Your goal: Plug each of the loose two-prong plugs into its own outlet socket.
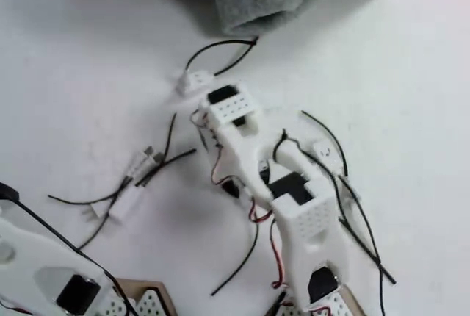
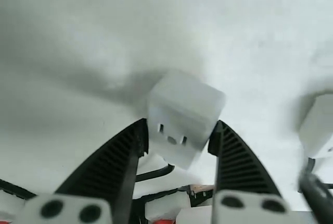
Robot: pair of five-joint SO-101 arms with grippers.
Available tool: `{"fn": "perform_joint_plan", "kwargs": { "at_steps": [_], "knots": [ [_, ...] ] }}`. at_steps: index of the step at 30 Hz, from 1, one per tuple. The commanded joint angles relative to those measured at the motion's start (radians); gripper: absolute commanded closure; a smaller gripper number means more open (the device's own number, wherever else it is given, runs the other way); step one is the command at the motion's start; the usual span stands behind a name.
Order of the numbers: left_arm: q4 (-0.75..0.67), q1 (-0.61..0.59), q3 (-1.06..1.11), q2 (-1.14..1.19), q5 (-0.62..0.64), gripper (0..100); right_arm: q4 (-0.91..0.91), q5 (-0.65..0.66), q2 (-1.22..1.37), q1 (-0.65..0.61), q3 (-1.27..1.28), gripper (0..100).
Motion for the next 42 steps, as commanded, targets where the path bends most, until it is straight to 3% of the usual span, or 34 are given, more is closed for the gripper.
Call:
{"fn": "perform_joint_plan", "kwargs": {
  "at_steps": [1, 4, 24, 31, 38, 42],
  "knots": [
    [-0.008, 0.013, -0.006, -0.064, -0.009, 65, 0.007, 0.006, -0.008, -0.084, -0.034, 79.7],
    [-0.029, 0.008, -0.006, -0.064, -0.009, 65, 0.007, 0.006, -0.007, -0.119, -0.037, 74.0],
    [-0.147, -0.008, -0.005, -0.053, -0.009, 64, 0.008, 0.006, -0.008, -0.437, -0.120, 74.1],
    [-0.170, -0.010, -0.005, -0.053, -0.011, 64, 0.010, 0.009, -0.065, -0.628, -0.118, 74.3],
    [-0.175, -0.010, -0.002, -0.053, -0.011, 65, 0.012, 0.143, -0.157, -0.802, -0.098, 74.3],
    [-0.175, -0.010, 0.002, -0.053, -0.011, 65, 0.010, 0.241, -0.211, -0.808, -0.046, 74.3]
  ]
}}
